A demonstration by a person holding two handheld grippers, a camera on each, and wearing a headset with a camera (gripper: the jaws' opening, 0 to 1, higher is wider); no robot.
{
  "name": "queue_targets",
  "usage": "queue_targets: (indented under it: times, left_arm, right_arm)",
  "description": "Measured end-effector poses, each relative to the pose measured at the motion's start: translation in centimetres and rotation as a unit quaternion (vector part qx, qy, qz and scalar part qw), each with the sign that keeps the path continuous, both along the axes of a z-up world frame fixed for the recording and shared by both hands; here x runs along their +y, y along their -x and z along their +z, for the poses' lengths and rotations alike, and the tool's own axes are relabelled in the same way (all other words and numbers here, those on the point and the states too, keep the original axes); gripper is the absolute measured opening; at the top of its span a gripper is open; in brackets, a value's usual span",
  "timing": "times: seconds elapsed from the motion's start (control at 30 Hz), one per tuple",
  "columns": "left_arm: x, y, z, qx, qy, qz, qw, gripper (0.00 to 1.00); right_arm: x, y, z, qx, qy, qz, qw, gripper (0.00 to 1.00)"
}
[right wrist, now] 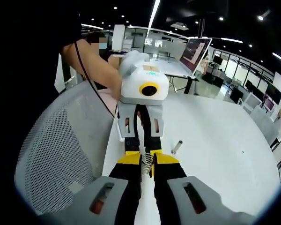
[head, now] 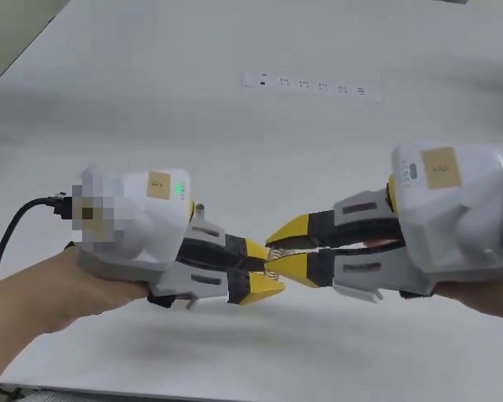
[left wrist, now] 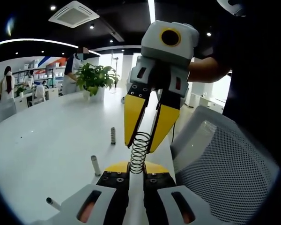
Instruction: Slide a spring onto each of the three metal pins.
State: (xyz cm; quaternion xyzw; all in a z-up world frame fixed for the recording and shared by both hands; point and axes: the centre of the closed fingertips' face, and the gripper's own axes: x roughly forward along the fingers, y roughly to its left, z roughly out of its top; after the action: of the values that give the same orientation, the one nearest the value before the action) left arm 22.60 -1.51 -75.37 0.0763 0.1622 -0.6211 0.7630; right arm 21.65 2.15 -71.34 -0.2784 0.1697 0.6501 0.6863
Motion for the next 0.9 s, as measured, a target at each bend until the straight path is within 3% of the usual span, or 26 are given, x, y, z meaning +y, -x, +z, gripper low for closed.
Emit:
queue_targets:
  times: [0.2,0.53,0.9]
  left_arm:
    - [0.1,-0.1,0.1,0.000,0.001,0.007,1.0000,0.04]
    - [0.6,-0.1,0.1,0.005,0.002,0.016,0.9999,0.14]
    - [1.6,-0.6,-0.3,-0.005,-0.011,0.033,0.9994,0.30]
  right_arm:
    - [0.2,0.0,-0.1,-0.003,0.006,0.005,1.0000,0.06]
    - [0.3,-0.4,0.0,-0.012,0.008,0.005,0.9999,0.06]
    - [0.0,-0.6,0.1,-0.018,0.011,0.002,0.9998,0.06]
